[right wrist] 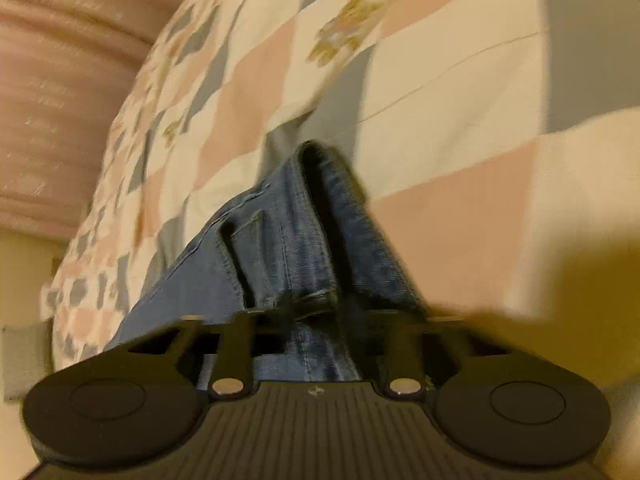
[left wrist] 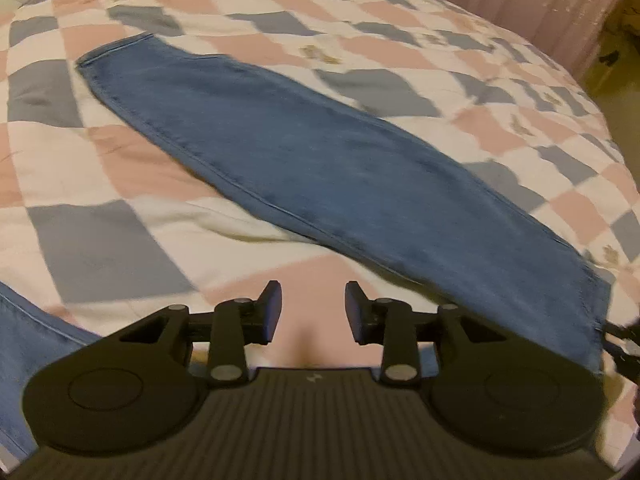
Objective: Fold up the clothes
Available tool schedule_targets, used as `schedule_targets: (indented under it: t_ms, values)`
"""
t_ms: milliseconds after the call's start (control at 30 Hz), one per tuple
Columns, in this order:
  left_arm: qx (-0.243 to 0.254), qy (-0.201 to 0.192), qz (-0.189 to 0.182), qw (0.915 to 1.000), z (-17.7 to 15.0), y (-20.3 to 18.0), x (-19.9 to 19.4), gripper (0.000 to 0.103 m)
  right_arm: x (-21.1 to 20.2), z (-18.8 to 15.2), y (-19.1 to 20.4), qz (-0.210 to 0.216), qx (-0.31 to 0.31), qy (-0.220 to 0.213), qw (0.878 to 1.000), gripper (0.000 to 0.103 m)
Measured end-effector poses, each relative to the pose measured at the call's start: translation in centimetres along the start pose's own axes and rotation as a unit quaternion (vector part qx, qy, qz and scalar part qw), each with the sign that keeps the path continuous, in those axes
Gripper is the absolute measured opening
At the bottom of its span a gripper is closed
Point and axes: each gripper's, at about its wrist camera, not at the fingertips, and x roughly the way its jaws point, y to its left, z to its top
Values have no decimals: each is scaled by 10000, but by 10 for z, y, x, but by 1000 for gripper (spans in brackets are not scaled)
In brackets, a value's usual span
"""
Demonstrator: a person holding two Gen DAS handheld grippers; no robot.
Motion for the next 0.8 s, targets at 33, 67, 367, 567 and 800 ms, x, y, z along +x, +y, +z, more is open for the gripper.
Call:
schedule_targets:
  t_ms: [33, 67, 367, 567, 800]
  values:
    - [-2, -18, 32, 10000, -4, -6, -4, 30, 0, 1, 7, -130, -294, 25, 9995, 8]
    - [-8, -33, 76, 10000, -8, -10, -8, 30, 1, 1, 13, -362, -605, 28, 9975, 7]
    - [-202, -44, 584, 9981, -37, -9, -48, 31, -41, -19, 26, -42, -1641, 38, 9864, 35]
    - [-225, -25, 442, 9988, -40, -16, -54, 33, -29, -53, 19, -80, -2361, 516, 9703, 35]
    - [31, -35, 348, 9994, -45, -27, -58, 37, -23, -69, 20, -1645, -3016, 377, 9384, 0]
